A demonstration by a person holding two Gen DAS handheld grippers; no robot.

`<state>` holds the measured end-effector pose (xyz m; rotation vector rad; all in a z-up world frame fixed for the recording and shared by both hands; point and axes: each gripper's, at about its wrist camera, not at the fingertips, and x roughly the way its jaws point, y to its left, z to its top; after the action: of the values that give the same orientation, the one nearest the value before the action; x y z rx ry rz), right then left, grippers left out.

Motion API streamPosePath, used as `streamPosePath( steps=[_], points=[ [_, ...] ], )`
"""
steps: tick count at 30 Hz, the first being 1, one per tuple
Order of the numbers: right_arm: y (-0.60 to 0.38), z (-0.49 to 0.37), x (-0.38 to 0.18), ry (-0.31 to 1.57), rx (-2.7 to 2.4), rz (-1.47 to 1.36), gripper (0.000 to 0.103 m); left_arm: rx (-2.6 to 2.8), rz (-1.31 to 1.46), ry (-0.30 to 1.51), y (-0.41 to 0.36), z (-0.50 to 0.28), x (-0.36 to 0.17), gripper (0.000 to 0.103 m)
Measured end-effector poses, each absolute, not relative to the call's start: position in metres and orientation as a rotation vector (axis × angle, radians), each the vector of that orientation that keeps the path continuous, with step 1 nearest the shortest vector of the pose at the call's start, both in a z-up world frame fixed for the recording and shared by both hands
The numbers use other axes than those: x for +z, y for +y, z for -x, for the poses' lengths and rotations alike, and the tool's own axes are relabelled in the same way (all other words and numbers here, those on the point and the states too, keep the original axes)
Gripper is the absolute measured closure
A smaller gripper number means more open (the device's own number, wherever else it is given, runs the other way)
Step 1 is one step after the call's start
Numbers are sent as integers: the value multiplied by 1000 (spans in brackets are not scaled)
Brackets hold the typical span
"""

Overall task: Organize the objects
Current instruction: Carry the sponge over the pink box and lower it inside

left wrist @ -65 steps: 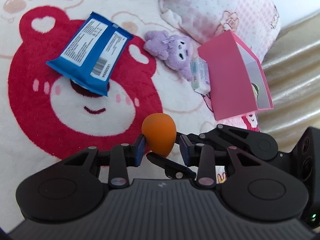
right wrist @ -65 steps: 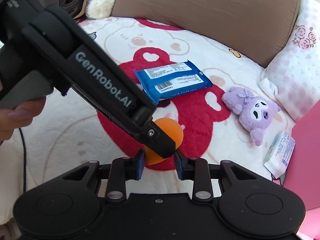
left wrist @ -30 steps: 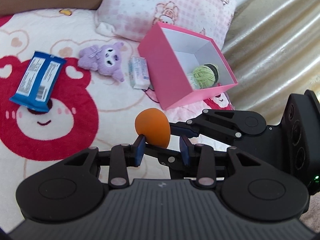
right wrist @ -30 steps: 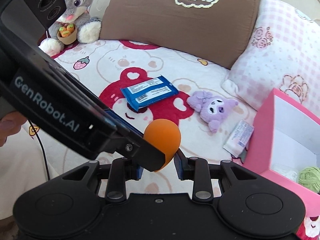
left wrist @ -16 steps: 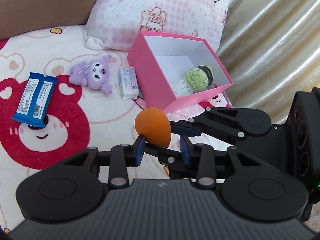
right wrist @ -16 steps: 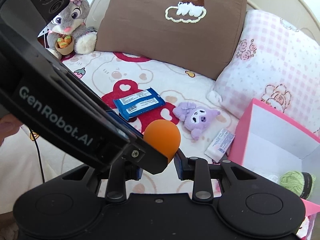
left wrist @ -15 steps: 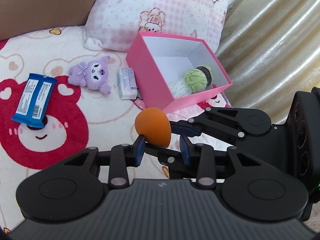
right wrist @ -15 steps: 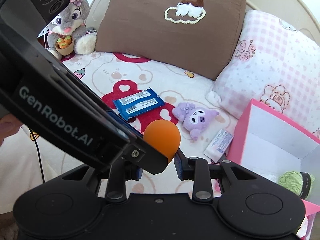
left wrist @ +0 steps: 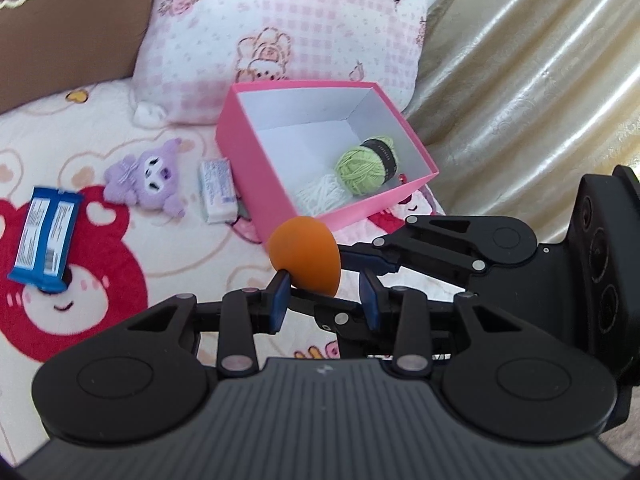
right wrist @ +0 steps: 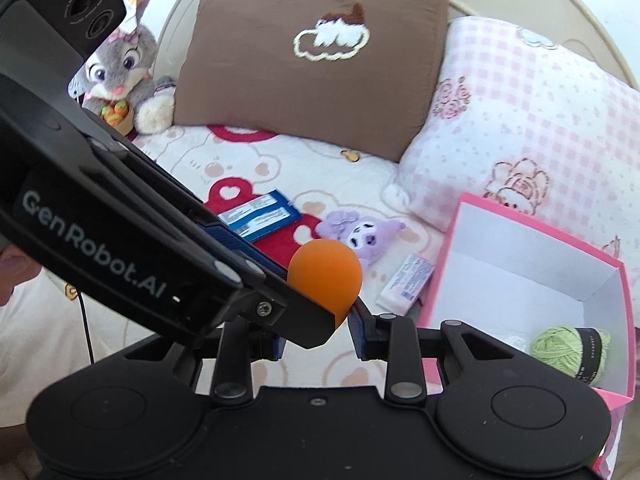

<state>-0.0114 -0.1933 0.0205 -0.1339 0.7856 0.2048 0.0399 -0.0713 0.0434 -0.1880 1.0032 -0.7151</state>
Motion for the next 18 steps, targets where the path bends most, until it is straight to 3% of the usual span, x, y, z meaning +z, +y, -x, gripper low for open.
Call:
streamPosePath(
  steps=[18],
  points=[
    [-273,9,39,703,66,92,67,-744,104,909,-161,-71,69,67]
  ],
)
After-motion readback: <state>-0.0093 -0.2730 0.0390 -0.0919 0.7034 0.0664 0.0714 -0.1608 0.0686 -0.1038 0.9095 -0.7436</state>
